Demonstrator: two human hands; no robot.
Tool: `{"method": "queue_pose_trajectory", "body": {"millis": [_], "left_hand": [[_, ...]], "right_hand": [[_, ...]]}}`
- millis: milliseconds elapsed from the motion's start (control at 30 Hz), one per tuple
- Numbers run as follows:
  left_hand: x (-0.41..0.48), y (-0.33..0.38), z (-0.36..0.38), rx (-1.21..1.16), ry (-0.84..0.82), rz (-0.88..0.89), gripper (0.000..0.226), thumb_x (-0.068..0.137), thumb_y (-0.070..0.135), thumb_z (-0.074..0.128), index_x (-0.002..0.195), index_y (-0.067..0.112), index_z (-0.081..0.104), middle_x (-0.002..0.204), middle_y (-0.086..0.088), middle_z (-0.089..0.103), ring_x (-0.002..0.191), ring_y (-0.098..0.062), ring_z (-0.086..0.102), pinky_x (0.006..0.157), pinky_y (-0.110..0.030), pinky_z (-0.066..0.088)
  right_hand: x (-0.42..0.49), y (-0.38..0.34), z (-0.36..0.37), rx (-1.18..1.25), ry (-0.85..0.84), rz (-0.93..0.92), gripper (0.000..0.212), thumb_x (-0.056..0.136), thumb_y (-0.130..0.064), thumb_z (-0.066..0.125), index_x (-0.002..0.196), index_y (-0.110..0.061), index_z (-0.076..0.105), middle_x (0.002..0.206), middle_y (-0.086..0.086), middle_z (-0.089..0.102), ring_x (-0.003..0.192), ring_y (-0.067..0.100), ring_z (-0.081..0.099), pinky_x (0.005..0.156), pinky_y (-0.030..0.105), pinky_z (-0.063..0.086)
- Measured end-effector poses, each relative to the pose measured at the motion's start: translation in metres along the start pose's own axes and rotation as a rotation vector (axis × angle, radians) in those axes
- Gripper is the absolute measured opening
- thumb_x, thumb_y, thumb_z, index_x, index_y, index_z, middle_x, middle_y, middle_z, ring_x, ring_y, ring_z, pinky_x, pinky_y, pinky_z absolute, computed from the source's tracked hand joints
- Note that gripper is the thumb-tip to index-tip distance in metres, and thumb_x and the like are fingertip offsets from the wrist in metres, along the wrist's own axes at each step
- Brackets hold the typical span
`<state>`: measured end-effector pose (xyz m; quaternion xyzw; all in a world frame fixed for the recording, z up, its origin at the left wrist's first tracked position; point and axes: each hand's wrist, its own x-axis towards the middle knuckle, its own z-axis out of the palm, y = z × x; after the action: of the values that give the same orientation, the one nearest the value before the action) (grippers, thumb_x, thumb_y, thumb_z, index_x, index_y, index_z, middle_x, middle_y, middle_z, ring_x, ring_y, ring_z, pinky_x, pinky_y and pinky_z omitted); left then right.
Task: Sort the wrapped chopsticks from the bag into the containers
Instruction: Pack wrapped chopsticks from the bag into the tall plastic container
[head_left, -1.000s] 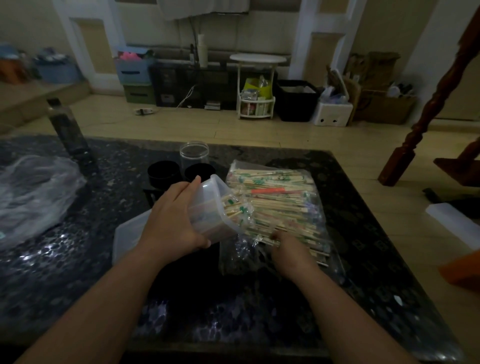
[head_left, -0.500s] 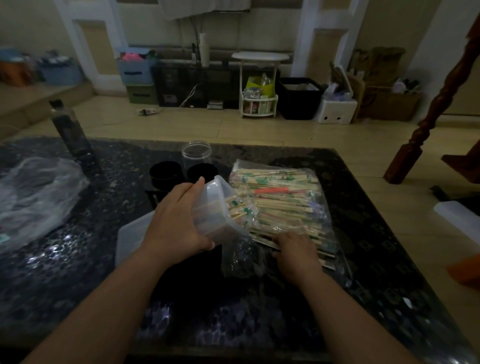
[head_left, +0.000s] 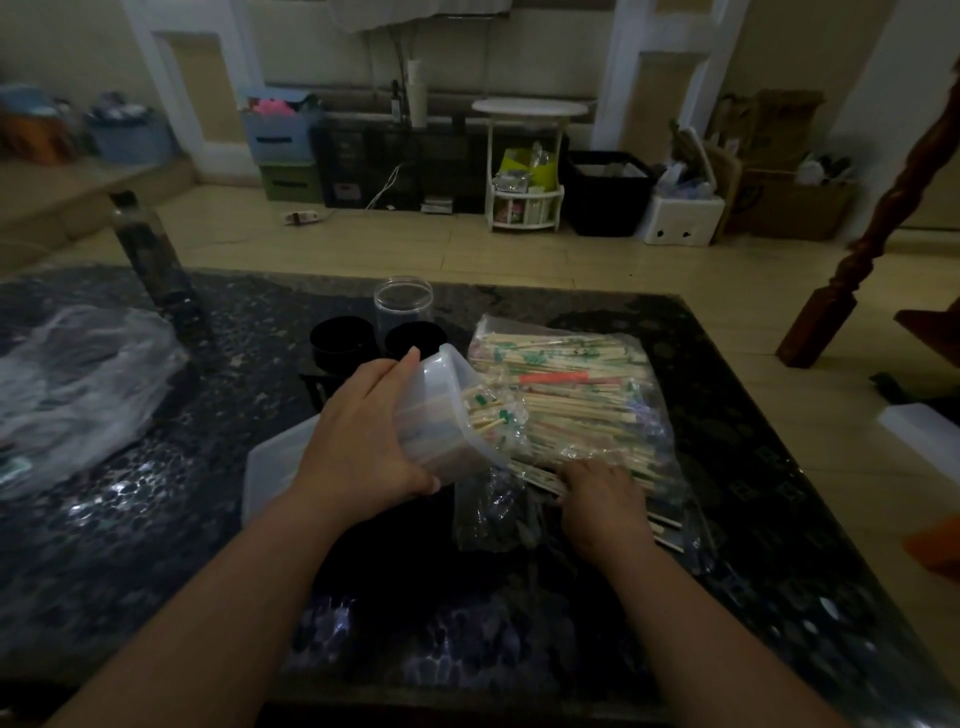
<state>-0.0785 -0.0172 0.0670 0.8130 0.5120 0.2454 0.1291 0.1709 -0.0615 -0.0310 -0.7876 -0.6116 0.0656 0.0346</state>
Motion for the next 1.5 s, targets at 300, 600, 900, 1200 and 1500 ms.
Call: {"method": "queue_pose_trajectory", "body": {"millis": [300,600,900,1200,1500], "left_hand": [[0.0,-0.001,0.001,0.017,-0.01,0.009,0.133,0.045,0.038,0.094,0.155,0.025,0.02,0.147,0.003,0.031,0.132,-0.015,0.031,0.1,-0.026,0.028],[0.0,0.002,0.001,0.026,-0.012,0.008,0.133,0.046,0.039,0.094,0.155,0.025,0.018,0.147,0.004,0.03,0.132,-0.015,0.03,0.102,-0.03,0.029],[0.0,0.002,0.001,0.015,-0.007,0.003,0.133,0.046,0.038,0.094,0.155,0.025,0.019,0.148,0.004,0.03,0.133,-0.016,0.03,0.104,-0.032,0.029],[0.001,0.0,0.0,-0.001,0.001,-0.015,0.133,0.046,0.035,0.095,0.155,0.025,0.019,0.147,0.003,0.031,0.133,-0.018,0.031,0.104,-0.034,0.031],[-0.002,0.002,-0.003,-0.052,0.017,0.004,0.129,0.046,0.055,0.086,0.154,0.022,0.024,0.145,0.0,0.034,0.13,-0.019,0.033,0.1,-0.032,0.031]], "right_hand": [[0.0,-0.001,-0.008,0.034,-0.074,0.051,0.016,0.092,-0.03,0.055,0.106,-0.025,0.061,0.119,0.004,0.061,0.116,0.029,0.053,0.095,0.038,0.041],[-0.003,-0.003,-0.013,0.071,-0.227,0.09,0.022,0.087,-0.033,0.06,0.104,-0.019,0.059,0.109,0.007,0.064,0.099,0.03,0.062,0.083,0.037,0.046],[-0.009,-0.006,-0.03,0.138,-0.21,0.04,0.031,0.092,-0.027,0.054,0.122,-0.022,0.056,0.119,0.01,0.064,0.108,0.03,0.061,0.086,0.035,0.05],[-0.03,-0.013,-0.059,0.027,-0.155,-0.067,0.041,0.086,-0.054,0.058,0.116,-0.026,0.065,0.112,0.006,0.068,0.104,0.028,0.064,0.085,0.033,0.05],[-0.055,-0.027,-0.106,-0.011,-0.063,-0.334,0.029,0.085,-0.052,0.058,0.087,-0.024,0.066,0.09,0.003,0.068,0.09,0.026,0.063,0.069,0.031,0.045]]}}
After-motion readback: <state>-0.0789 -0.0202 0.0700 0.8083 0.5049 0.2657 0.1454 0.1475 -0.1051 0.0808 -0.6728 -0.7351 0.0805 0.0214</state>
